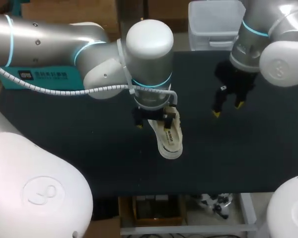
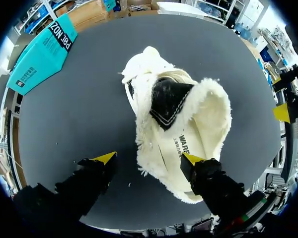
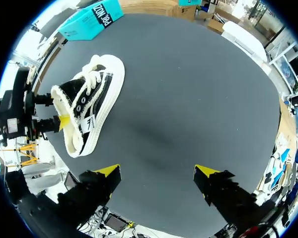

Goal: Open the shoe tongue, take the insole out of the shoe, put the insole back into the shoe, and pack the shoe into the shoebox

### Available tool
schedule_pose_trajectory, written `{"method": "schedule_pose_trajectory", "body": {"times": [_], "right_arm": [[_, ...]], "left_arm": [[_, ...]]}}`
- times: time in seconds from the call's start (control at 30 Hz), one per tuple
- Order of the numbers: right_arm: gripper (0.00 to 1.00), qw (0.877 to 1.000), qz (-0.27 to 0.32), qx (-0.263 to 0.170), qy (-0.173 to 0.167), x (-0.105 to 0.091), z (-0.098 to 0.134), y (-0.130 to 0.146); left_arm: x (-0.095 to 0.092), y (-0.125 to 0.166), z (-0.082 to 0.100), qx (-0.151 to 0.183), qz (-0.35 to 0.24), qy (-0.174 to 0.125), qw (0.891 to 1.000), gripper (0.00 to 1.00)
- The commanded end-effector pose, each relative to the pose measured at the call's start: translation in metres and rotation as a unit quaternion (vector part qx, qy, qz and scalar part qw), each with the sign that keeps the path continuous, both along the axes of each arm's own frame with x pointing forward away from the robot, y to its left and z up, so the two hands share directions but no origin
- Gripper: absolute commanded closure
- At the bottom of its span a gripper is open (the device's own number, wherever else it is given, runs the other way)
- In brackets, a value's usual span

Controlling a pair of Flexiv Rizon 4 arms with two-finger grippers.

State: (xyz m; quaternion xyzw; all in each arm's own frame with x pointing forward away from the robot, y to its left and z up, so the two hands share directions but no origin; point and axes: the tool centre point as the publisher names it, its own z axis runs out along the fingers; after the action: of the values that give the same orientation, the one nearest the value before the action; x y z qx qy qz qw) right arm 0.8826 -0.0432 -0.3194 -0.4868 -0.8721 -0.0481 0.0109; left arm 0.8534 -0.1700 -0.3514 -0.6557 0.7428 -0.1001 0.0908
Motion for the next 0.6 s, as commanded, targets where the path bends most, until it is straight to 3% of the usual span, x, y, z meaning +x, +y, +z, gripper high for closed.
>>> {"method": "schedule_pose_trajectory", "body": {"times": [0.03, 0.1, 0.23, 0.37, 0.47, 0.53, 0.6], "right_arm": [[0.00, 1.000, 0.014, 0.000, -0.007, -0.002, 0.001, -0.006], [0.00, 0.999, 0.031, 0.005, -0.018, -0.001, 0.001, -0.010], [0.00, 0.999, 0.037, 0.002, -0.018, 0.002, 0.002, -0.015], [0.00, 0.999, 0.050, -0.003, -0.010, 0.008, 0.001, -0.020], [0.00, 0.998, 0.061, -0.006, -0.008, 0.011, 0.000, -0.022], [0.00, 0.997, 0.071, -0.009, -0.008, 0.013, 0.000, -0.023], [0.00, 0.997, 0.077, -0.016, -0.005, 0.015, 0.001, -0.022]], "left_arm": [[0.012, 0.003, -0.008, -0.024, 0.014, -0.009, 1.000, 0.24], [0.017, 0.003, -0.008, -0.030, 0.016, -0.011, 0.999, 0.34], [0.028, 0.002, -0.010, -0.042, 0.031, -0.013, 0.999, 0.39], [0.036, -0.003, -0.013, -0.050, 0.043, -0.009, 0.998, 0.55], [0.040, -0.006, -0.014, -0.054, 0.054, -0.004, 0.997, 0.74], [0.042, -0.010, -0.014, -0.052, 0.058, -0.002, 0.997, 0.95], [0.044, -0.012, -0.013, -0.049, 0.064, -0.001, 0.997, 1.00]]}}
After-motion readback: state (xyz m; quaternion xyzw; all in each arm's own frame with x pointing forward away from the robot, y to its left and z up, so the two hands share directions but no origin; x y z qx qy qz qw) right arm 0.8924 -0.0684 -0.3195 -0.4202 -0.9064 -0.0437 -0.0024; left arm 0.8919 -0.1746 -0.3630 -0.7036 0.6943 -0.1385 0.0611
